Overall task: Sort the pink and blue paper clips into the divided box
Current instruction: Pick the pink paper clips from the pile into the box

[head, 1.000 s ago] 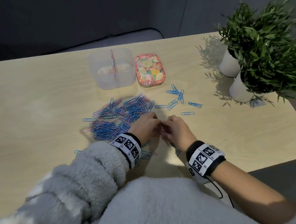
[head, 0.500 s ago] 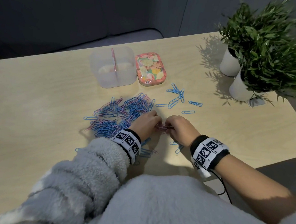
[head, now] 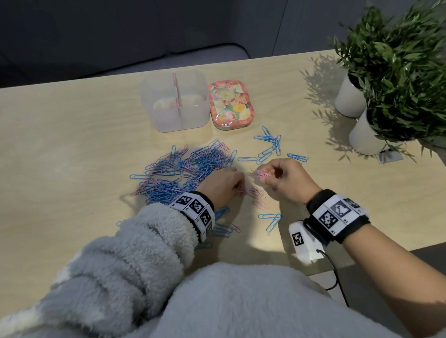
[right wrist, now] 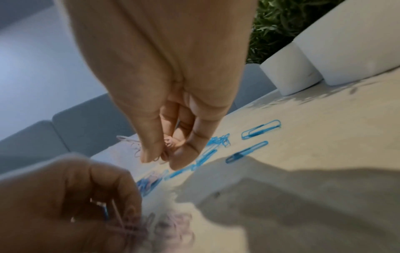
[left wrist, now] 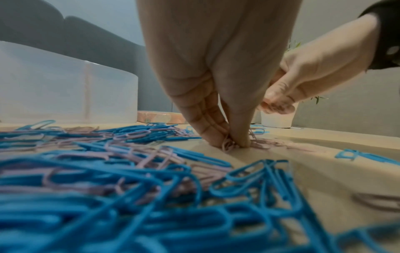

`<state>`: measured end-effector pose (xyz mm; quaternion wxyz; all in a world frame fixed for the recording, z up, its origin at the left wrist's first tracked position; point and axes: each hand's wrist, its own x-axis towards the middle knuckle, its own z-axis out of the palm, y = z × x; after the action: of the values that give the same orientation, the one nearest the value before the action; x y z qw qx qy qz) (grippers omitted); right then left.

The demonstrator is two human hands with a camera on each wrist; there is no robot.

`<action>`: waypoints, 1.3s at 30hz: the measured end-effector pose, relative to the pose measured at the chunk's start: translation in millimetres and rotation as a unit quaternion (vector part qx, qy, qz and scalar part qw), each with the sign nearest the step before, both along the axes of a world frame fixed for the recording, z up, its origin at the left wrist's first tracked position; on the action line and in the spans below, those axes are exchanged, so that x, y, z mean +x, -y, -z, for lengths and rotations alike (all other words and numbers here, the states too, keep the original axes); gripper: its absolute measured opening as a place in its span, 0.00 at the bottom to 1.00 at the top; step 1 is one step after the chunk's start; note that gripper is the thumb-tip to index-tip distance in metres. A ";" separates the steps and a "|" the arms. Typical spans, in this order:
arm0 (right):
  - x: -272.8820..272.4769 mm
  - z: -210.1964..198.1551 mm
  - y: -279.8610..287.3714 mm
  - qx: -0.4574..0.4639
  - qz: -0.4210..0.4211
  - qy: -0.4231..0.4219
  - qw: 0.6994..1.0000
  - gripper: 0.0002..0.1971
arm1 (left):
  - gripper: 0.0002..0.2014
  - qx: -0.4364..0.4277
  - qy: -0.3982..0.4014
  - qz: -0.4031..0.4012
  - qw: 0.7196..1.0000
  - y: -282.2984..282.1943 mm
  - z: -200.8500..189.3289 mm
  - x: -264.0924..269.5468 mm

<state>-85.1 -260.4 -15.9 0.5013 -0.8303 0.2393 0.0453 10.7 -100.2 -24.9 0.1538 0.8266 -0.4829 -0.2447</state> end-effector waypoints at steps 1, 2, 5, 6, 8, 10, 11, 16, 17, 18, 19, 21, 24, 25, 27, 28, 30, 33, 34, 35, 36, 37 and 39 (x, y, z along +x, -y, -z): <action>3.7 -2.9 2.7 0.024 0.010 0.008 1.000 0.06 | 0.10 -0.001 0.002 0.001 1.000 -0.4 -0.2 -0.9; 9.0 -9.0 5.3 0.038 0.015 0.016 0.999 0.06 | 0.09 -0.002 0.001 0.001 1.000 -0.8 -0.5 -1.0; 35.6 -34.6 11.4 0.059 0.014 0.049 0.997 0.06 | 0.09 -0.001 -0.009 -0.004 1.000 -4.3 -3.1 -1.2; 48.2 -44.3 11.3 0.066 0.012 0.061 0.996 0.07 | 0.09 -0.004 -0.014 -0.006 1.000 -6.0 -4.1 -1.2; 77.5 -62.3 6.4 0.089 0.008 0.077 0.993 0.06 | 0.09 -0.019 -0.020 -0.018 0.999 -12.1 -5.4 -0.5; 110.6 -77.3 -4.2 0.113 -0.002 0.089 0.990 0.07 | 0.08 -0.048 -0.028 -0.040 0.998 -21.7 -7.6 1.0; 127.8 -83.7 -11.3 0.121 -0.014 0.094 0.988 0.08 | 0.06 -0.064 -0.032 -0.053 0.996 -27.0 -8.6 2.4; 206.5 -99.5 -52.7 0.094 -0.079 0.086 0.989 0.08 | 0.05 -0.086 -0.033 -0.090 0.992 -55.4 -14.9 9.5; 220.0 -96.3 -60.2 0.083 -0.080 0.079 0.990 0.08 | 0.05 -0.087 -0.035 -0.100 0.991 -62.5 -15.6 12.2; 232.8 -90.7 -67.8 0.072 -0.080 0.068 0.992 0.08 | 0.05 -0.089 -0.038 -0.114 0.989 -69.9 -16.0 15.2; 244.0 -83.9 -73.0 0.058 -0.079 0.056 0.994 0.10 | 0.05 -0.092 -0.040 -0.129 0.986 -77.5 -17.0 18.3; 258.7 -73.1 -80.3 0.009 -0.089 0.018 0.996 0.12 | 0.04 -0.101 -0.042 -0.164 0.980 -90.5 -22.2 25.7; 265.7 -71.1 -82.2 -0.060 -0.131 -0.013 0.989 0.05 | 0.03 -0.109 -0.040 -0.228 0.967 -103.2 -35.7 43.6; 266.4 -73.0 -81.3 -0.065 -0.132 -0.010 0.989 0.03 | 0.03 -0.116 -0.031 -0.250 0.961 -105.0 -40.3 52.8; 265.8 -77.5 -79.3 -0.051 -0.127 -0.004 0.991 0.04 | 0.03 -0.132 -0.005 -0.282 0.950 -105.4 -48.4 74.6; 262.6 -80.6 -78.6 -0.032 -0.116 0.003 0.993 0.04 | 0.03 -0.143 0.009 -0.291 0.946 -102.8 -52.8 86.8; 249.7 -87.8 -74.0 0.027 -0.081 0.036 0.996 0.06 | 0.02 -0.175 0.030 -0.313 0.933 -92.2 -61.2 113.6; 214.0 -95.9 -61.2 0.099 -0.061 0.070 0.991 0.08 | 0.03 -0.180 0.068 -0.344 0.919 -69.5 -70.9 152.2; 199.1 -95.8 -55.8 0.109 -0.061 0.074 0.989 0.09 | 0.03 -0.159 0.090 -0.340 0.923 -62.3 -72.7 162.2; 183.5 -93.9 -49.1 0.116 -0.060 0.074 0.989 0.09 | 0.04 -0.129 0.113 -0.327 0.929 -55.8 -73.3 169.9; 167.2 -90.0 -41.7 0.118 -0.056 0.070 0.989 0.08 | 0.04 -0.094 0.134 -0.310 0.937 -50.4 -73.0 175.3; 151.0 -84.4 -32.7 0.116 -0.050 0.065 0.990 0.08 | 0.05 -0.060 0.155 -0.290 0.943 -45.4 -72.3 179.4; 119.4 -68.9 -13.5 0.084 -0.037 0.049 0.995 0.10 | 0.07 -0.006 0.182 -0.257 0.949 -38.3 -70.2 184.0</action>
<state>34.3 -246.9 53.0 0.5783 -0.7947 0.1794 0.0431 194.8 -61.9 45.3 0.1258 0.9522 -0.2755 -0.0400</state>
